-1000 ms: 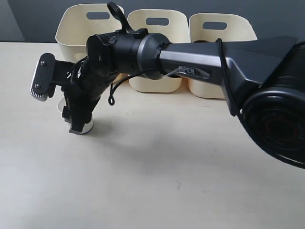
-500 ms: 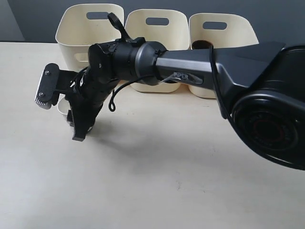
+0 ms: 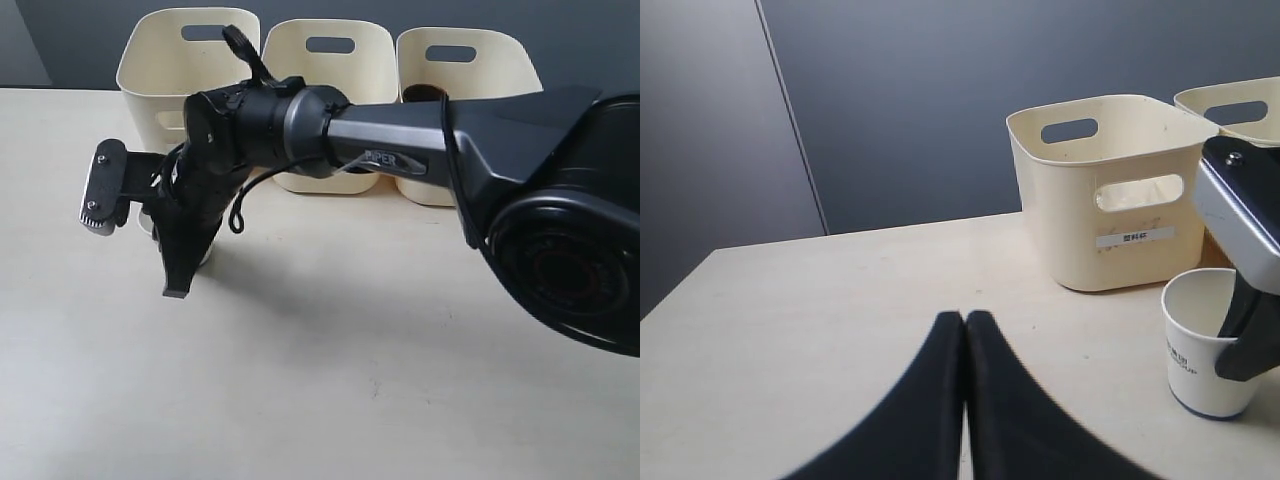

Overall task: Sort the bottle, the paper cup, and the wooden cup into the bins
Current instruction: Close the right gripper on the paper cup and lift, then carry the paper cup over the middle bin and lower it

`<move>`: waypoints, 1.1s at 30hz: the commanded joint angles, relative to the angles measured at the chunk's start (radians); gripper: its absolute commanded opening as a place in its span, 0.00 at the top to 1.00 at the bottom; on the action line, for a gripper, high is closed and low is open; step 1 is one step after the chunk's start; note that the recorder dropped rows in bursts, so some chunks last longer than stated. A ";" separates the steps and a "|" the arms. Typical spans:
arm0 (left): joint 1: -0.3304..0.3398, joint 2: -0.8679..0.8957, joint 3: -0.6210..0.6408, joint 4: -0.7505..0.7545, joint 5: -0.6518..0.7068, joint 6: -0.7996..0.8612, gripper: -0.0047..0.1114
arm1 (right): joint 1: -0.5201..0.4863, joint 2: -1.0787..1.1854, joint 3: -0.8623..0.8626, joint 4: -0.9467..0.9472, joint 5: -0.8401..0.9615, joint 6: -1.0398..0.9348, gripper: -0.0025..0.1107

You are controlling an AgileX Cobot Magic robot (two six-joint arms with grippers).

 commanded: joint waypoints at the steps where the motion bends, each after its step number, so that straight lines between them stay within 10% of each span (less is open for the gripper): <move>1: 0.000 -0.005 0.002 0.000 -0.007 -0.001 0.96 | 0.007 -0.060 -0.002 -0.064 -0.014 0.029 0.98; 15: 0.000 -0.005 0.002 0.000 -0.007 -0.001 0.96 | -0.013 -0.348 -0.002 -0.432 0.063 0.416 0.98; 33: 0.000 -0.005 0.002 0.000 -0.007 -0.001 0.96 | -0.231 -0.360 -0.002 -0.305 0.091 0.475 0.98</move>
